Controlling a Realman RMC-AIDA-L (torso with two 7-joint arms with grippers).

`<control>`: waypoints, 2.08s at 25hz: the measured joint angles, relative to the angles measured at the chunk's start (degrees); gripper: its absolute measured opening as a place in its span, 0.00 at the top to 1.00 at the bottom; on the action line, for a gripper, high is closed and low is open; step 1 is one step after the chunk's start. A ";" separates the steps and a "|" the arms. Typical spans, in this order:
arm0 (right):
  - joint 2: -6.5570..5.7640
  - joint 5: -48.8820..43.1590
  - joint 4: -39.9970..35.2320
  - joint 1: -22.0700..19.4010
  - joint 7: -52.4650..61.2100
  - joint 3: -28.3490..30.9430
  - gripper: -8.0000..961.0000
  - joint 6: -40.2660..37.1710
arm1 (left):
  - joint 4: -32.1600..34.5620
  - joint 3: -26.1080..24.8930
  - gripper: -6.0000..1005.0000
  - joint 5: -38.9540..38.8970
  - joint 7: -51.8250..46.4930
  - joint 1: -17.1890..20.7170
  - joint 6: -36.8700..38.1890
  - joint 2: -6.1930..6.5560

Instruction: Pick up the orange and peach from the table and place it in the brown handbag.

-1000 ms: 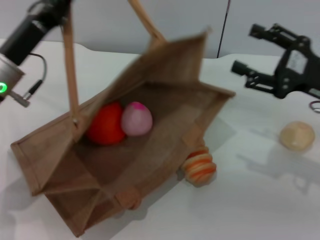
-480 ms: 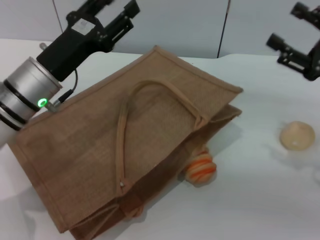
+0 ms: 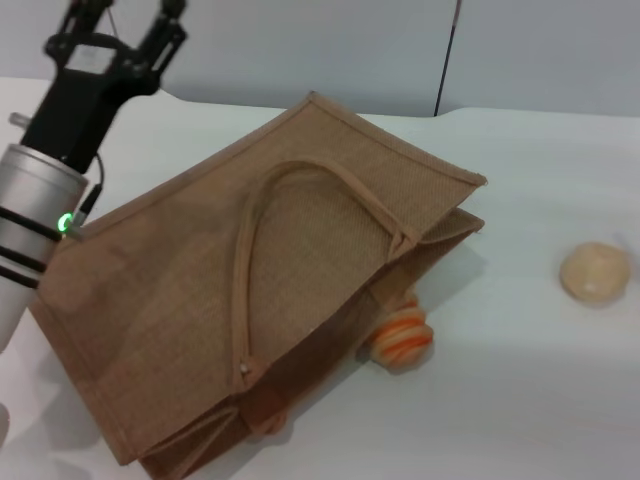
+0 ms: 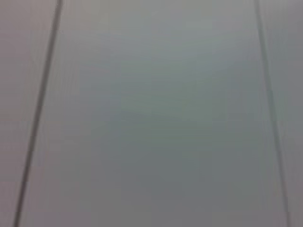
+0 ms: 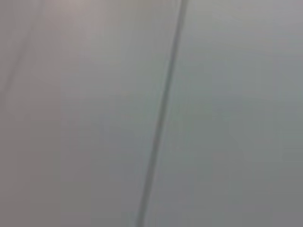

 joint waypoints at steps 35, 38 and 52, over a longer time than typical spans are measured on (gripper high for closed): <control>-0.07 0.32 3.62 -1.54 -6.15 3.85 0.13 -0.17 | -0.14 0.75 0.22 0.46 -0.39 0.25 0.37 0.17; -0.07 0.33 3.62 -1.56 -6.15 3.90 0.13 -0.14 | -0.13 0.81 0.22 1.30 -0.47 -0.04 0.39 0.25; -0.07 0.28 3.62 -1.54 -6.16 3.81 0.13 0.26 | -0.13 0.80 0.21 1.32 -0.47 -0.10 0.39 0.16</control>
